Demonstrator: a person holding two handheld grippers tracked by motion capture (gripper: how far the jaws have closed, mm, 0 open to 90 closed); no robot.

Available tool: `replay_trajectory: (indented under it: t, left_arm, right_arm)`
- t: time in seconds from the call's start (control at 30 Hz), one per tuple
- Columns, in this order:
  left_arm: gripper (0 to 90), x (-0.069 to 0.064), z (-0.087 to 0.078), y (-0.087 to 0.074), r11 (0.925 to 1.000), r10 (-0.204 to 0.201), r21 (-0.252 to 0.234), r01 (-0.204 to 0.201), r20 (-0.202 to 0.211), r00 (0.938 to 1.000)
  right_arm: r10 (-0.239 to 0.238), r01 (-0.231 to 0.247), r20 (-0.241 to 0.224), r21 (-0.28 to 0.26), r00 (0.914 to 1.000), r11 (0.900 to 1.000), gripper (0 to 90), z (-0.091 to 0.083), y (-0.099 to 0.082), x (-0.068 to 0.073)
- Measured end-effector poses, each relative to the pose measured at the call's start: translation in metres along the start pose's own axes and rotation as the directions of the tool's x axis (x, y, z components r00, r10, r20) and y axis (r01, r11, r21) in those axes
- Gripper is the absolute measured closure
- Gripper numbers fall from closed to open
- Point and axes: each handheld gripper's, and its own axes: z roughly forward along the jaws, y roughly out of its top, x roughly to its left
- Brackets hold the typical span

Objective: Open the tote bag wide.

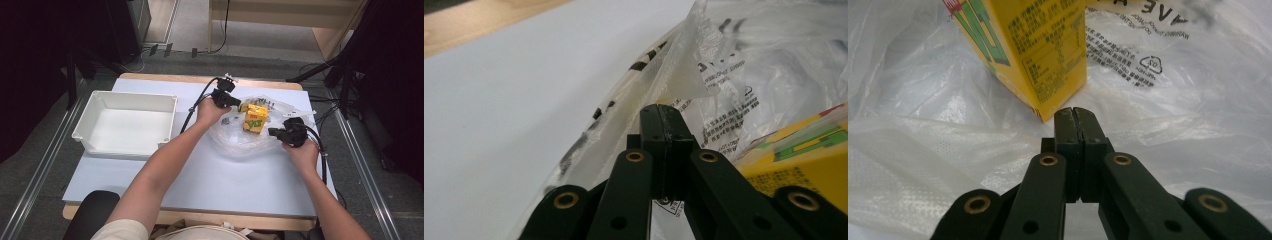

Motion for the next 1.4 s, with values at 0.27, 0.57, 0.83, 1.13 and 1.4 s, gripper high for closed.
replay_trajectory:
  t: [0.27, 0.57, 0.83, 1.13, 1.4]
  left_arm:
    - [90.0, 0.004, 0.013, -0.011, 0.9999, -0.013, 0.001, 0.013, -0.016, 0.9998]
    - [90.0, 0.006, 0.021, -0.018, 0.9999, -0.014, 0.009, 0.015, -0.037, 0.9992]
    - [90.0, 0.010, 0.021, -0.021, 0.9996, -0.018, 0.021, 0.018, -0.043, 0.9989]
    - [90.0, 0.018, 0.018, -0.026, 0.9992, -0.041, -0.002, 0.041, -0.048, 0.9980]
    - [90.0, 0.021, 0.016, -0.028, 0.9986, -0.052, -0.009, 0.052, -0.050, 0.9974]
  right_arm:
    - [0.017, -0.017, -0.012, -0.003, 0.9998, 0.9998, 90.0, 0.004, -0.014, -0.006]
    - [-0.027, 0.027, -0.006, -0.012, 0.9996, 0.9996, 90.0, 0.002, -0.029, -0.008]
    - [-0.051, 0.051, -0.003, -0.034, 0.9987, 0.9981, 90.0, -0.010, -0.044, -0.009]
    - [-0.060, 0.059, -0.008, -0.035, 0.9982, 0.9976, 90.0, -0.025, -0.059, -0.012]
    - [-0.043, 0.043, -0.008, -0.026, 0.9990, 0.9987, 90.0, -0.034, -0.065, -0.014]
